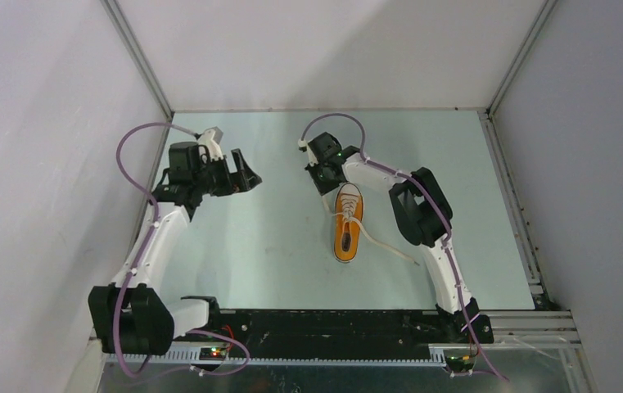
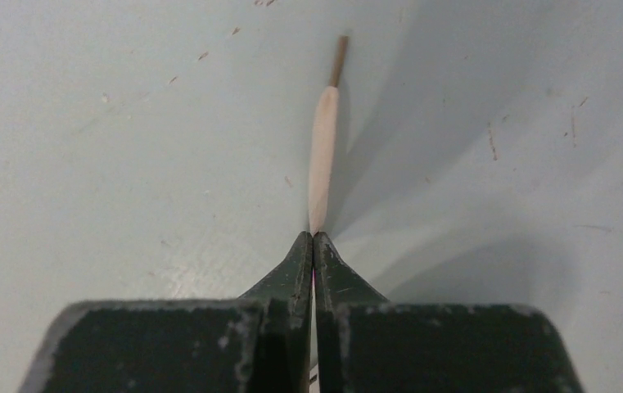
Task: Tie the shoes
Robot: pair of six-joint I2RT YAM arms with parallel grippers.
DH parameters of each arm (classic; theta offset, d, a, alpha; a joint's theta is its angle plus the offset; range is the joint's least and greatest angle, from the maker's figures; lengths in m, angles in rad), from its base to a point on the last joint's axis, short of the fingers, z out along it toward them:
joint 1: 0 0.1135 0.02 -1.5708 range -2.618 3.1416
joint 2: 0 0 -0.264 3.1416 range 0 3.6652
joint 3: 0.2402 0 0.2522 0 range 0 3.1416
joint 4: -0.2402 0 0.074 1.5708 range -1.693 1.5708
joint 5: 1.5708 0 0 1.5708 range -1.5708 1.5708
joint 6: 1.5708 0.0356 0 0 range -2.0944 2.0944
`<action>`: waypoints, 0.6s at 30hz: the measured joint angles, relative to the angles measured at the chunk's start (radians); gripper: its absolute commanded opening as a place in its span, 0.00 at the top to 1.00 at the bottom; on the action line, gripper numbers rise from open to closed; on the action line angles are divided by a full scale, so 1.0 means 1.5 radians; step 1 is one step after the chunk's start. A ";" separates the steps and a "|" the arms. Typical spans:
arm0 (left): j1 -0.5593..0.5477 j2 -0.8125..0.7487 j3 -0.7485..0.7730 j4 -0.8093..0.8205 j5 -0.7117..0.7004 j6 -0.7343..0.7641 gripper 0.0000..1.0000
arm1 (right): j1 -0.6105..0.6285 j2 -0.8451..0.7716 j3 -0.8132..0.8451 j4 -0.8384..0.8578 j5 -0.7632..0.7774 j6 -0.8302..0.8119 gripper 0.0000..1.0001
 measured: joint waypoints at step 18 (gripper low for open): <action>-0.311 0.182 -0.004 0.438 0.057 -0.046 0.00 | -0.104 -0.495 -0.195 -0.037 -0.192 0.144 1.00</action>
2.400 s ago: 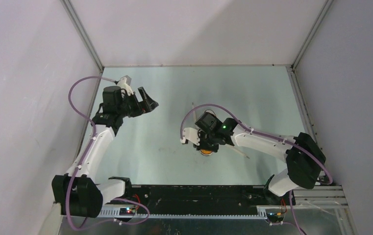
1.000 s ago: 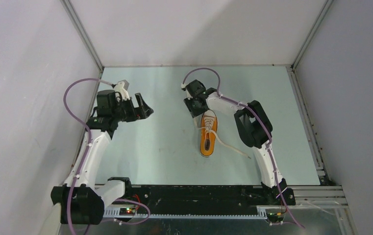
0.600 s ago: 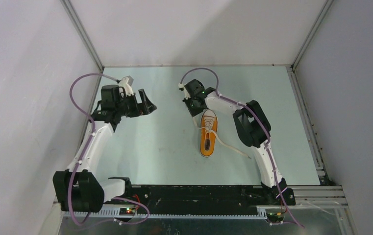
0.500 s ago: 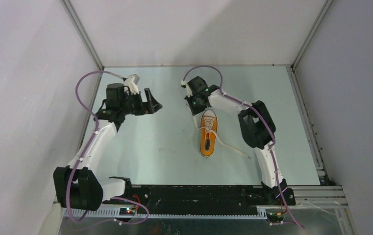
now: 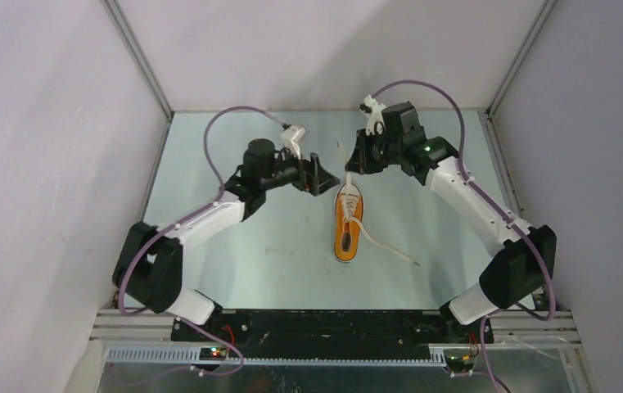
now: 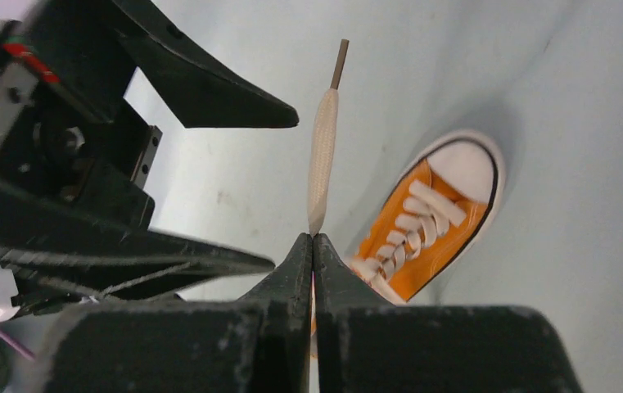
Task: Tie the shoes
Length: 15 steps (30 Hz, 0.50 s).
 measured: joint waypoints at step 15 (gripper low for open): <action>-0.112 0.115 0.071 0.075 0.119 0.064 0.05 | -0.070 0.010 -0.067 -0.012 -0.090 0.085 1.00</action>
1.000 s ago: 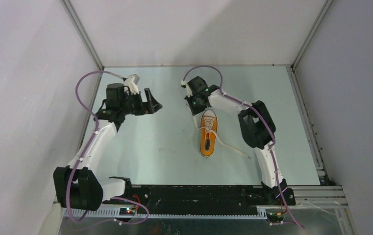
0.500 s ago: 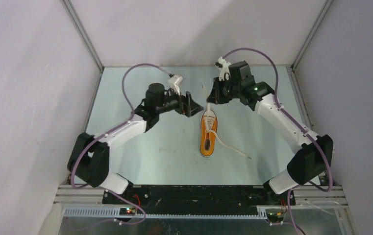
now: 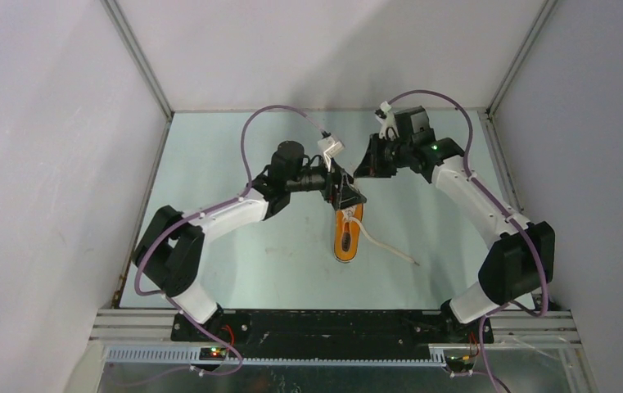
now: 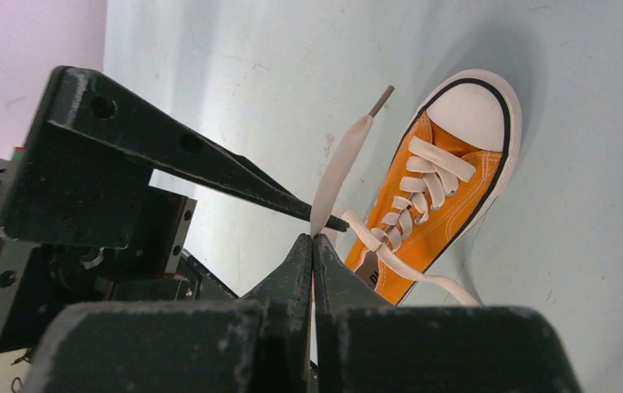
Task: Tie the shoes
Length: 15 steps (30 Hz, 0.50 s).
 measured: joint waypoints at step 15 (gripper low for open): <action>-0.006 0.066 0.036 -0.066 0.091 0.069 0.27 | -0.052 -0.015 -0.011 0.010 -0.039 0.059 1.00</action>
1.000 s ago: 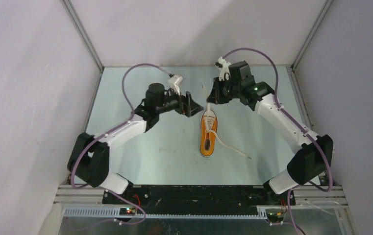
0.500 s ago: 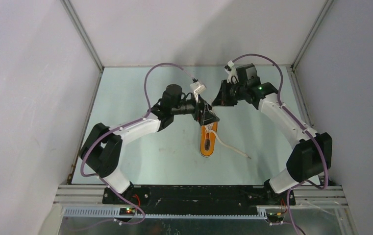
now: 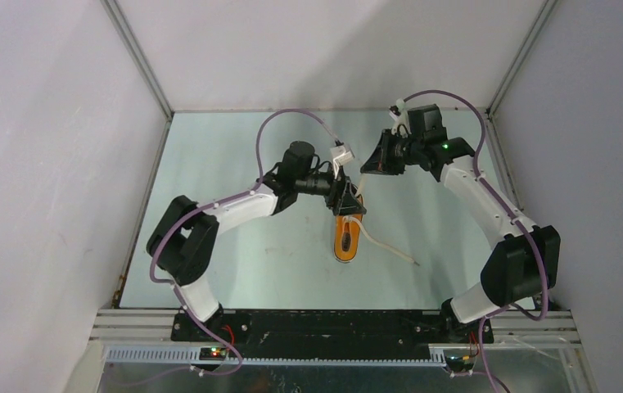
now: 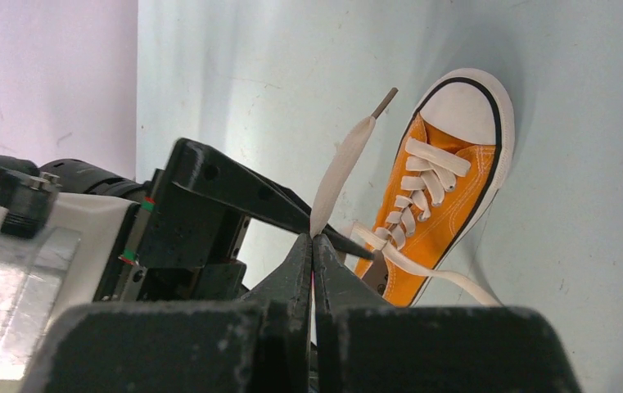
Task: Tie the shoes
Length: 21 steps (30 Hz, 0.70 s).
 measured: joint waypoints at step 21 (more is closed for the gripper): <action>0.008 0.064 0.039 -0.015 0.081 -0.037 0.91 | -0.002 0.021 0.000 0.002 0.004 0.002 1.00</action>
